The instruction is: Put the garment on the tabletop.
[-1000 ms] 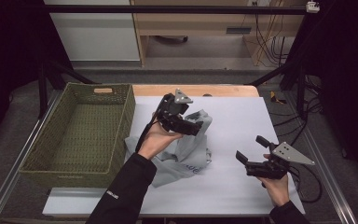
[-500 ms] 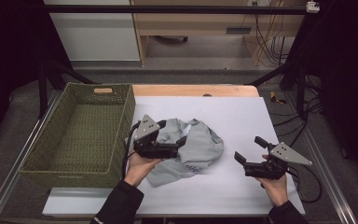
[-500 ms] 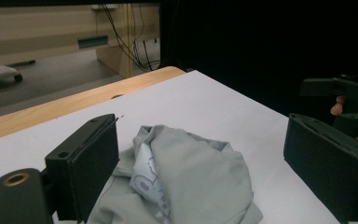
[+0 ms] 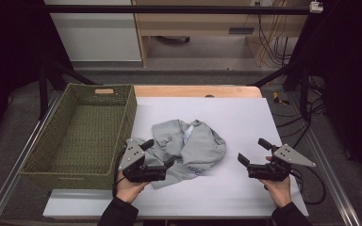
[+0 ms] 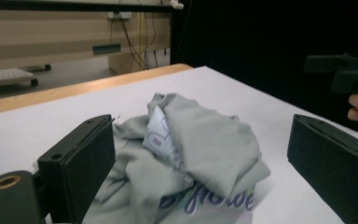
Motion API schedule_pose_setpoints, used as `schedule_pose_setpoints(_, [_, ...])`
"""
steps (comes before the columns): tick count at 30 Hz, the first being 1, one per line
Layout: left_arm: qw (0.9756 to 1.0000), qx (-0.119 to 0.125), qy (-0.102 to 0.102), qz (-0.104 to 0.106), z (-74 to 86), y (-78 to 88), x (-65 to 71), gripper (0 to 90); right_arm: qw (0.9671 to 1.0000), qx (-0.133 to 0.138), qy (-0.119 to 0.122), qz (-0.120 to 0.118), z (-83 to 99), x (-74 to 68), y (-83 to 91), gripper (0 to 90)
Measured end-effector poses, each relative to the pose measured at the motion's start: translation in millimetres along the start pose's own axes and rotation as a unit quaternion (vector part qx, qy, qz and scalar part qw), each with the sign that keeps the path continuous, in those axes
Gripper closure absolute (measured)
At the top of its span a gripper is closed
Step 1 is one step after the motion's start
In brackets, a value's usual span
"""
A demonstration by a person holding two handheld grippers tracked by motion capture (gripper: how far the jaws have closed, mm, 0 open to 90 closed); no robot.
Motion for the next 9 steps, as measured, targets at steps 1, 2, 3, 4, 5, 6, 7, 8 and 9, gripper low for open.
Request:
schedule_pose_setpoints(1, [1.0,0.002,0.003,-0.002,1.8,1.3,-2.0,5.4,1.0,0.0,0.0,0.001,0.1,0.3,0.2,0.3])
schedule_pose_setpoints(2, [1.0,0.002,0.008,-0.004,3.4,2.4,-4.2,5.3,1.0,0.0,-0.003,0.002,0.2,0.3,0.3,0.3])
schedule_pose_setpoints(3, [0.9999,0.001,0.011,-0.009,4.9,3.5,-7.1,5.2,1.0,-0.001,-0.003,0.001,0.6,0.6,0.6,0.3])
schedule_pose_setpoints(4, [0.9999,0.001,0.011,-0.009,4.9,3.5,-7.1,5.2,1.0,0.001,0.0,0.0,1.3,1.1,0.5,0.3])
schedule_pose_setpoints(5, [0.9998,0.002,0.012,-0.013,5.8,4.1,-9.3,5.2,1.0,0.001,0.0,0.0,1.3,1.1,0.5,0.3])
schedule_pose_setpoints(6, [0.9998,0.001,0.013,-0.016,7.0,4.6,-12.5,5.2,1.0,-0.005,-0.003,0.001,3.0,1.5,0.2,0.3])
schedule_pose_setpoints(7, [0.9998,0.003,0.013,-0.017,7.4,4.7,-13.4,5.2,1.0,-0.005,-0.004,0.002,3.5,1.5,-0.1,0.3])
schedule_pose_setpoints(8, [0.9998,0.003,0.012,-0.017,7.5,4.7,-13.6,5.2,1.0,-0.007,-0.006,0.002,4.2,1.5,-0.7,0.3])
schedule_pose_setpoints(9, [0.9998,0.003,0.012,-0.017,7.5,4.7,-13.6,5.2,1.0,-0.007,-0.005,0.001,4.4,1.6,-1.1,0.3])
Point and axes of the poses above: each handheld gripper's, and its own axes: y roughly backward along the jaws, z roughly out of its underside, x roughly to its right, the point moved 5 cm from there along -y, roughly forward along the jaws, and after that the axes turned 5 degrees about y, right-handed, at the moved point
